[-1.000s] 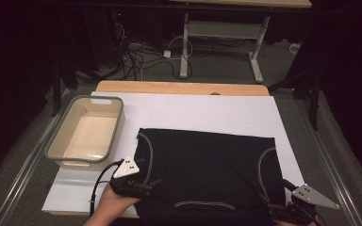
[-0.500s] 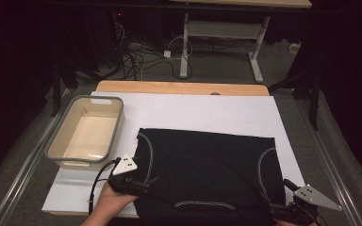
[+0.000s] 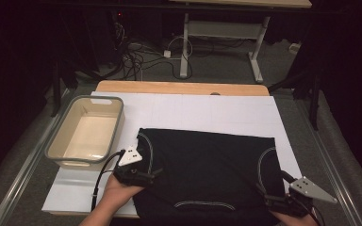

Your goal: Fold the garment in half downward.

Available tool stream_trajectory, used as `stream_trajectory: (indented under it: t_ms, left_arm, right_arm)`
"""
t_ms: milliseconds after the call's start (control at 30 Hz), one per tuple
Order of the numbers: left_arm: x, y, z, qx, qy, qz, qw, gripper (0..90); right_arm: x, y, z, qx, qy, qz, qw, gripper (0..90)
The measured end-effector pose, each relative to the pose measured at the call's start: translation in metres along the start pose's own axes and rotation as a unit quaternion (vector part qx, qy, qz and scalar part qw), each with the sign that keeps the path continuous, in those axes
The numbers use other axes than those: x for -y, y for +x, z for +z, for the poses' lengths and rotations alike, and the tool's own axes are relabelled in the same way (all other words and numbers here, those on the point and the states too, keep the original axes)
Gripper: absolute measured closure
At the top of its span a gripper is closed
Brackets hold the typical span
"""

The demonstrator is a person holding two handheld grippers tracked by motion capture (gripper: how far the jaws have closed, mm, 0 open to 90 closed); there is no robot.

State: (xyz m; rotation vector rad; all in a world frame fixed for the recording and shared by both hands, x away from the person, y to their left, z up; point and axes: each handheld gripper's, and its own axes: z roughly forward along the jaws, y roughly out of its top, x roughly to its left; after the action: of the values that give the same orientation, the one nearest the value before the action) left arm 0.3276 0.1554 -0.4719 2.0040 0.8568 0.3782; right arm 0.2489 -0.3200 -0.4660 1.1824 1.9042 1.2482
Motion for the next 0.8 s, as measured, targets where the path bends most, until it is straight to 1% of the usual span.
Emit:
stream_trajectory:
  t_ms: [67,100,167,200,267,300,333,367,400,433,467,500,567,600,667,733,800]
  left_arm:
    - [-0.002,0.003,0.006,-0.001,0.007,0.002,1.0000,0.0]
    - [-0.002,0.005,0.009,-0.003,0.010,0.004,0.9999,0.0]
    - [0.001,0.007,0.013,-0.001,0.019,0.008,0.9998,0.0]
    - [0.003,0.007,0.015,0.004,0.020,0.009,0.9997,0.0]
    - [0.004,0.009,0.017,0.004,0.026,0.009,0.9996,0.0]
    - [0.004,0.009,0.017,0.003,0.025,0.008,0.9996,0.0]
    - [0.004,0.011,0.017,0.003,0.023,0.003,0.9997,0.0]
    - [0.005,0.013,0.017,0.006,0.020,-0.009,0.9997,0.0]
    - [0.007,0.015,0.017,0.005,0.020,-0.024,0.9995,0.0]
    - [0.008,0.016,0.017,0.004,0.020,-0.035,0.9992,0.0]
    - [0.008,0.017,0.017,0.002,0.019,-0.040,0.9990,0.0]
    - [0.008,0.017,0.017,0.001,0.018,-0.042,0.9990,0.0]
    - [0.009,0.017,0.018,0.002,0.023,-0.043,0.9988,0.0]
    - [0.009,0.017,0.018,0.003,0.023,-0.040,0.9989,0.0]
    - [0.009,0.015,0.019,0.003,0.025,-0.034,0.9991,0.0]
    - [0.009,0.014,0.018,0.001,0.025,-0.026,0.9994,0.0]
    - [0.010,0.012,0.018,-0.004,0.018,-0.025,0.9995,0.0]
  right_arm:
    - [-0.008,-0.004,0.008,0.011,0.005,-0.001,0.9999,0.3]
    - [-0.011,-0.008,0.014,0.020,0.012,0.000,0.9997,0.3]
    - [-0.016,-0.020,0.028,0.038,0.029,0.012,0.9988,0.3]
    - [-0.017,-0.025,0.034,0.044,0.035,0.014,0.9983,0.7]
    - [-0.020,-0.038,0.050,0.056,0.055,0.019,0.9967,2.5]
    - [-0.021,-0.044,0.056,0.062,0.065,0.026,0.9957,3.0]
    - [-0.022,-0.048,0.061,0.065,0.072,0.033,0.9948,3.8]
    - [-0.024,-0.054,0.067,0.069,0.082,0.041,0.9934,5.3]
    - [-0.025,-0.062,0.074,0.075,0.098,0.056,0.9908,6.0]
    - [-0.026,-0.068,0.078,0.081,0.108,0.067,0.9885,6.5]
    - [-0.027,-0.071,0.081,0.085,0.116,0.075,0.9868,7.0]
    - [-0.029,-0.076,0.086,0.088,0.127,0.080,0.9848,7.0]
    - [-0.032,-0.080,0.091,0.093,0.135,0.082,0.9830,6.6]
    - [-0.033,-0.083,0.095,0.096,0.144,0.082,0.9815,6.4]
    - [-0.035,-0.087,0.100,0.093,0.158,0.091,0.9789,7.0]
    - [-0.036,-0.092,0.104,0.090,0.169,0.090,0.9773,8.2]
    - [-0.037,-0.094,0.107,0.092,0.174,0.084,0.9769,11.6]
